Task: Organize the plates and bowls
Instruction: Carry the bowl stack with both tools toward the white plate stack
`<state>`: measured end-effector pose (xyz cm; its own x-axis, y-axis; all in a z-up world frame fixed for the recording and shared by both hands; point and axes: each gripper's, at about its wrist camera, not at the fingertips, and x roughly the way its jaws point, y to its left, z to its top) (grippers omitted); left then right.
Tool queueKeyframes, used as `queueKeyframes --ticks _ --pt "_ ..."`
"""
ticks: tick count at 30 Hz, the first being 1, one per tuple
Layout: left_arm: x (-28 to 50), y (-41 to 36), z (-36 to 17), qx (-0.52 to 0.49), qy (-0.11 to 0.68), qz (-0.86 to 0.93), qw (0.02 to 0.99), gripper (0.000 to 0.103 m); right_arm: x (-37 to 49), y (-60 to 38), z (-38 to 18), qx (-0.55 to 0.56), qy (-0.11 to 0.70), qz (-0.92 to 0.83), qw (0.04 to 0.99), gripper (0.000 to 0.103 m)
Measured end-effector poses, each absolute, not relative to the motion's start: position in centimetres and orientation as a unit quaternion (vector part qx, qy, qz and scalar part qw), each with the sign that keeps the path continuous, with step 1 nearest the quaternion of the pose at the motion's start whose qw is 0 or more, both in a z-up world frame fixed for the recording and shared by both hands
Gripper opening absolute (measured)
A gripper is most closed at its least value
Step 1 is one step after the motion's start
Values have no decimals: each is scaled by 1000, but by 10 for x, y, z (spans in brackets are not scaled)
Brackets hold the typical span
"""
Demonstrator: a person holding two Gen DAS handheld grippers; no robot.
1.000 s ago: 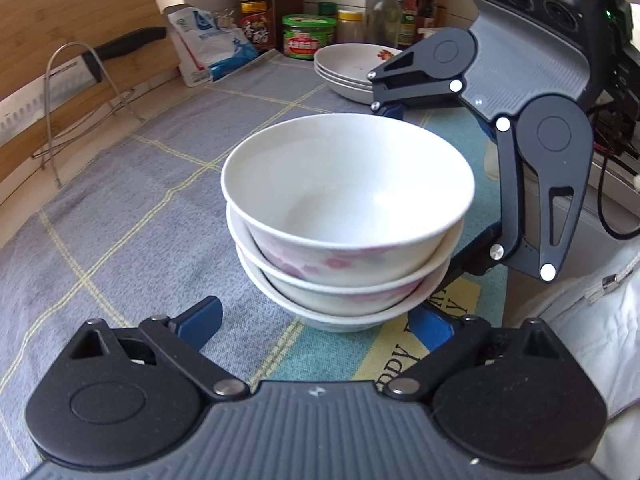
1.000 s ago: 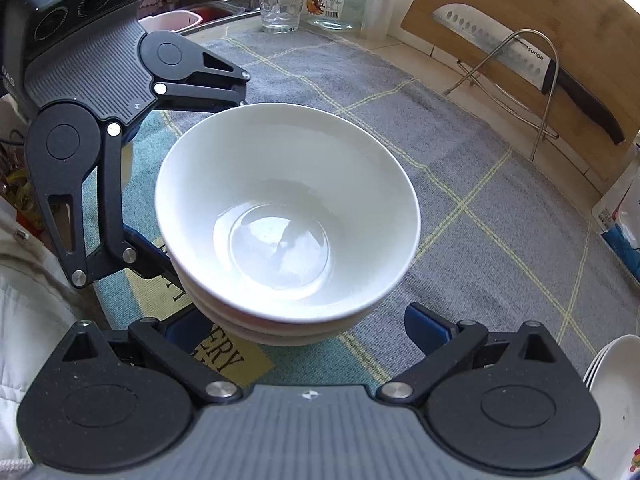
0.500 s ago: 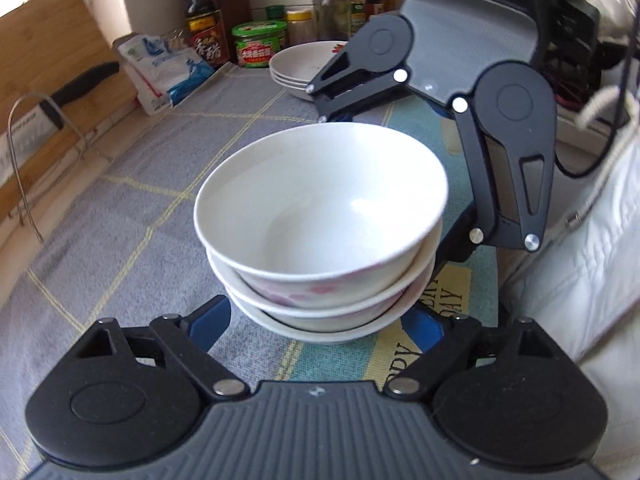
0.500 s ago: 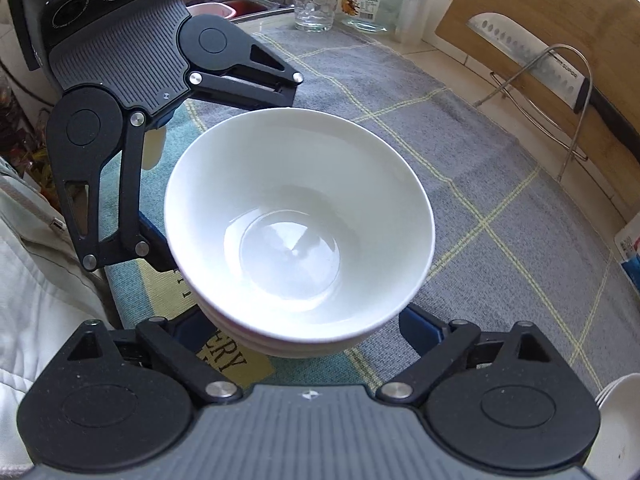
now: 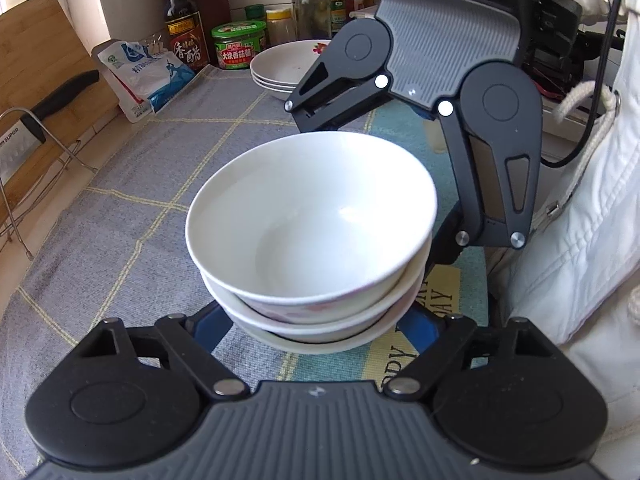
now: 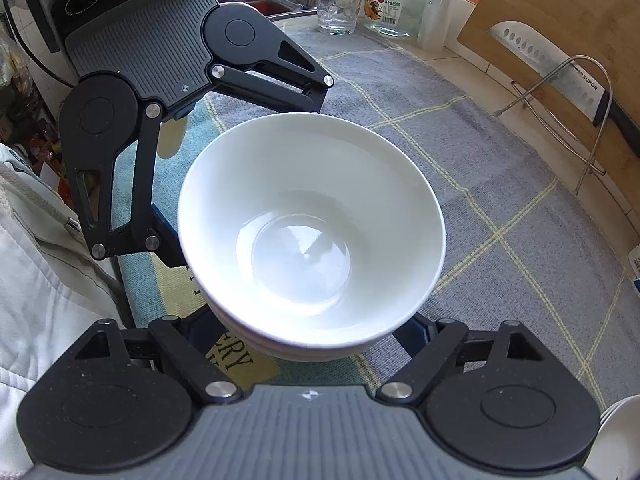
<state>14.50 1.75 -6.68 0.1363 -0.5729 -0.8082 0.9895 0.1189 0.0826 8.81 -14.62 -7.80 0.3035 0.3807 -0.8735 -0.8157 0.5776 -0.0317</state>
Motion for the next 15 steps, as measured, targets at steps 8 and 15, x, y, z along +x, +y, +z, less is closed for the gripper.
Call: queueKeyframes --ticks 8,15 --pt "152 18 -67 324 322 -590 665 87 89 -146 -78 -237 450 388 768 90" --pt "153 18 -69 326 319 -597 660 87 91 -146 -77 -235 457 386 766 90"
